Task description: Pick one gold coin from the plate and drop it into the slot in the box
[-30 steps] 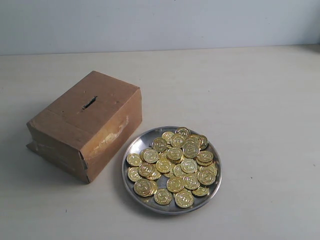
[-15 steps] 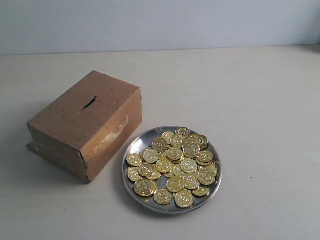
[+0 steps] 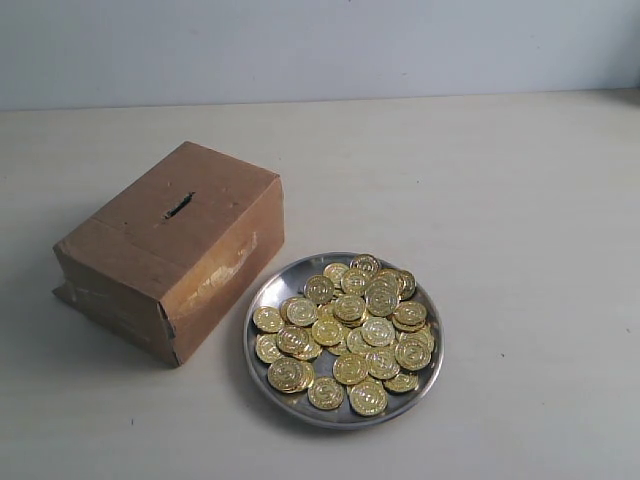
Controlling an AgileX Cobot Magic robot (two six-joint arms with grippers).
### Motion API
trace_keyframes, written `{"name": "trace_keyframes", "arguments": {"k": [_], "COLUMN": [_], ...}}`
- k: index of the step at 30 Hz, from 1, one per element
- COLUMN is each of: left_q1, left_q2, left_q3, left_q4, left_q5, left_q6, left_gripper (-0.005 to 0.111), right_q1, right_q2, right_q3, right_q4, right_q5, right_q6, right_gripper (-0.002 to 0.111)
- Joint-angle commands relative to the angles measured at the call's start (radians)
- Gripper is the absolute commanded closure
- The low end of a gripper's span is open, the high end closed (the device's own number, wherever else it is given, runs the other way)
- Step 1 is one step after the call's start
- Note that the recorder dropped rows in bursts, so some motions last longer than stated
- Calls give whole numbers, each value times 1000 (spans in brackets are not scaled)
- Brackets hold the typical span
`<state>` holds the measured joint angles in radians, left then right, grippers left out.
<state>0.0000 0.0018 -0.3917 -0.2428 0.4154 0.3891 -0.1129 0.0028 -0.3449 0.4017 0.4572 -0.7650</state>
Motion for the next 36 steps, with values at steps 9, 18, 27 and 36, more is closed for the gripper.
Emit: {"name": "trace_keyframes", "arguments": {"k": [9, 18, 27, 36], "left_q1": [0, -2, -2, -2], "left_q2": [-2, -2, -2, -2], "left_q3": [234, 392, 392, 392], "left_q4": [126, 135, 151, 154], "left_q5": [-208, -299, -145, -130], "left_q6": [-1, -1, -1, 1], "left_gripper": [61, 61, 61, 61], "right_q1": [-4, -4, -4, -4], "right_q2": [-3, -3, -3, -3], "right_q3": [314, 345, 345, 345], "right_q4": [-283, -290, -282, -282], "right_q5": [-384, -323, -304, -304], "right_q6": [7, 9, 9, 9], "right_gripper": [108, 108, 108, 108]}}
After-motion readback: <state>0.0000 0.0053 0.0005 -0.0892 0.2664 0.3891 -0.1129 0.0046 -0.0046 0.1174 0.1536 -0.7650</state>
